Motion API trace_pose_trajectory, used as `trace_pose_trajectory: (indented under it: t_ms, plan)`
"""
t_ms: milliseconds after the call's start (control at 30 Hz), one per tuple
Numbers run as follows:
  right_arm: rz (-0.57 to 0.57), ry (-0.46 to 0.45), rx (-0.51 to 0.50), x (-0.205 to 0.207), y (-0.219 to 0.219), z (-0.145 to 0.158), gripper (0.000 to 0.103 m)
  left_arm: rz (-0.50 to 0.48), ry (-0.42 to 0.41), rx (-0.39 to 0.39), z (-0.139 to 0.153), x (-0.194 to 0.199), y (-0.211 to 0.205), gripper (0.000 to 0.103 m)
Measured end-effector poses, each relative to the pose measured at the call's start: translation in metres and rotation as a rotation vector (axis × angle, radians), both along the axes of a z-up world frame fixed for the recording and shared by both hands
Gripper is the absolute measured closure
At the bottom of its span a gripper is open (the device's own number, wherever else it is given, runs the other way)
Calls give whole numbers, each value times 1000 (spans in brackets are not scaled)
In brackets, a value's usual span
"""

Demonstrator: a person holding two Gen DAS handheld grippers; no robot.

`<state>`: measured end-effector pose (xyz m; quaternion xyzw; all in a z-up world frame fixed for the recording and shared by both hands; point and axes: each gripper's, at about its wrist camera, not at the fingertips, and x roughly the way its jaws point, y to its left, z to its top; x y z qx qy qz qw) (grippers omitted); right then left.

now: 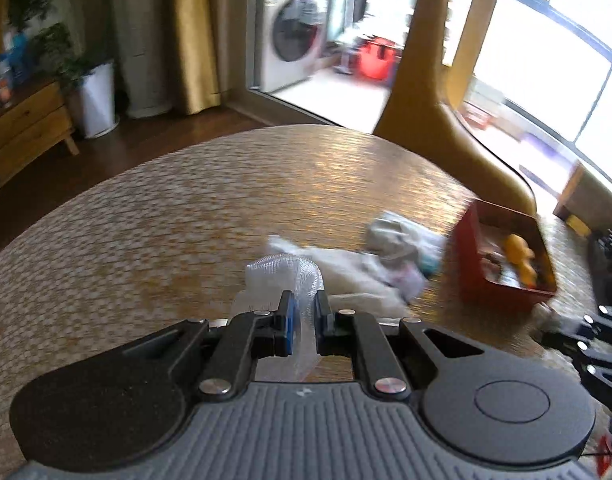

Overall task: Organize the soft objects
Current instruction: 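Carry mesh bag and pouch over the orange-red box with both tools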

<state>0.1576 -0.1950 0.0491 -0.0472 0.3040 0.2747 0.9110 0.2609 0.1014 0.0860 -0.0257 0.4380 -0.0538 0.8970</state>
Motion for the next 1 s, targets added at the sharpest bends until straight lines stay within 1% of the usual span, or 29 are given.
trace_pose_trajectory:
  t_ms: [267, 500, 633, 833, 1000]
  plan:
    - [-69, -16, 22, -7, -43, 4, 90, -164, 8, -27, -13, 4, -95, 93]
    - [-133, -11, 32, 0, -79, -2, 91, -274, 12, -44, -21, 18, -165, 93]
    - [-177, -3, 35, 8, -99, -8, 90, -307, -9, -54, -22, 31, -197, 93]
    - [-236, 19, 30, 22, -125, -24, 90, -331, -39, -123, -23, 65, -241, 93]
    - [-272, 45, 21, 40, -143, -40, 90, -352, -62, -162, -28, 95, -276, 93]
